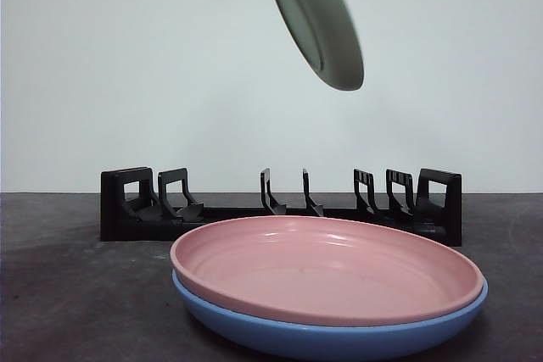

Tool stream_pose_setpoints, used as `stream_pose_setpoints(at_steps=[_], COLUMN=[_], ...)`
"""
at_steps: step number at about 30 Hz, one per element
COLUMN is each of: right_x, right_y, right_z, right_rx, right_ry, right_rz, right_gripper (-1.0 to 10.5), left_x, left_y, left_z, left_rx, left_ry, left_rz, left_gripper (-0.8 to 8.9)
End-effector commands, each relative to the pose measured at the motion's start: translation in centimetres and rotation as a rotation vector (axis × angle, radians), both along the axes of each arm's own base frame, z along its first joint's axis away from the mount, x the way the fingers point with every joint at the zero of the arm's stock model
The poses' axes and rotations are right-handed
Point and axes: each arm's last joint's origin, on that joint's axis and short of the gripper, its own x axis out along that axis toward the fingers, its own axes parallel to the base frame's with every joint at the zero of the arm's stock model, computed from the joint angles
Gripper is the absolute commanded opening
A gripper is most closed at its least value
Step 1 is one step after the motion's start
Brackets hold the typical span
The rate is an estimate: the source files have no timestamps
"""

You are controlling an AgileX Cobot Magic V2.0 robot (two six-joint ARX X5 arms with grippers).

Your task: Place the plate

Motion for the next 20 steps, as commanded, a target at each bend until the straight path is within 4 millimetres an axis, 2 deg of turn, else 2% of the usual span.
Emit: stream_pose_setpoints(at_steps=[1, 6, 10, 20], right_x=[-2.1, -6.2, -9.0, -14.2], right_y=[-0.4, -1.4, -1.1, 2.3], right_z=[1.4, 2.3, 2.2, 1.4], right_rx=[-0.022, -0.103, -0.206, -0.419], right_ry=[-0.056, -0.048, -0.04, -0.113], right_rz=[0.06, 0.123, 0.15, 0.196], right_gripper=[0.1, 0.1, 0.1, 0.1], left_x=[-0.1, -0.1, -0.1, -0.1], left_y=[0.1, 0.1, 0.1, 0.1], left_z=[0.5, 0.5, 0.5, 0.5], left_rx=[-0.001, 0.0, 0.0, 0.016], left_ry=[-0.033, -0.034, -0.035, -0.052], left_rz=[-0.012, -0.013, -0.014, -0.025], left_gripper=[5.3, 5.3, 5.3, 5.3])
